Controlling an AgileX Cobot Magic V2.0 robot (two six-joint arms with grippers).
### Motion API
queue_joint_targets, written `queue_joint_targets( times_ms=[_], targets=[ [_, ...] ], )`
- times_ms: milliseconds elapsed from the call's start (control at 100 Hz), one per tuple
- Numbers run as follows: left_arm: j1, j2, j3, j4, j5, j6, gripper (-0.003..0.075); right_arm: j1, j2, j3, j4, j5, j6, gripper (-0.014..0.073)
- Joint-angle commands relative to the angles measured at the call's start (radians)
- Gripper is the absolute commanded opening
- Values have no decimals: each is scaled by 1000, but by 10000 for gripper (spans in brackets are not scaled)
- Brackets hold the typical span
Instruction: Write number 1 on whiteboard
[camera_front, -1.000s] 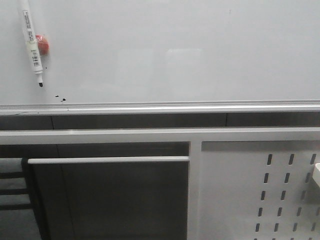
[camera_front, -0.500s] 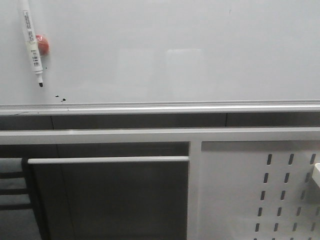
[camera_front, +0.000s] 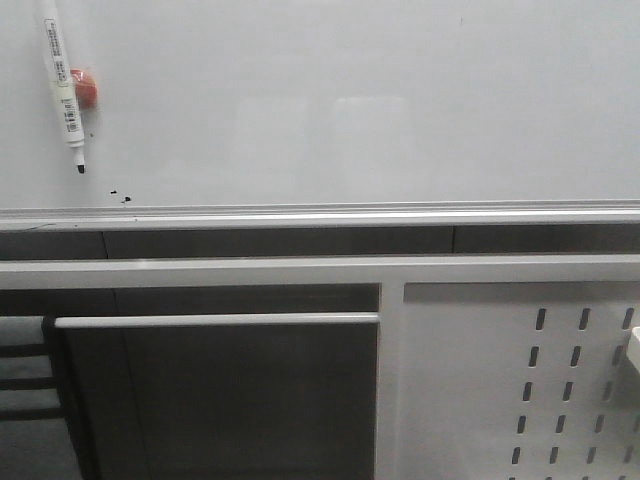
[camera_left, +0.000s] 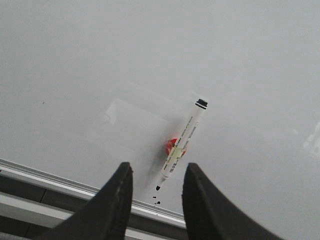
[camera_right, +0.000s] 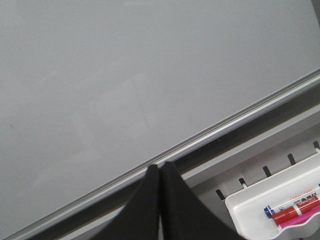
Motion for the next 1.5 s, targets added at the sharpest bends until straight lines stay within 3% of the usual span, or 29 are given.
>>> queue_joint_targets(
  times_ms=[0,210,540,930,1220,1290,1420,1490],
  targets=[
    [-10,21,-21,25,-49,-5,220,-1,5,-64,-25,-35,-16,-55],
    [-10,22,-87,123,-25,-5,220,47,78,-109,-26,4,-53,-55],
    [-10,179,-142,159,5,-5,220,261,197,-184,-72,-37,-132,-55],
    [-92,330,-144,407,-165,-7,225,313,273,-261,-125,-42,-147,-55],
    [-160,519,-144,430,-360,-5,236,313,289,-274,-139,-41,-147,-55],
    [-160,581,-144,432,-417,-5,288,313,289,-274,-139,-41,-147,-55],
    [-160,708,-144,418,-541,-12,468,319,289,-274,-139,-41,-147,-55],
    [-160,781,-144,405,-622,-17,480,319,289,-274,-139,-41,-147,-55]
  ],
)
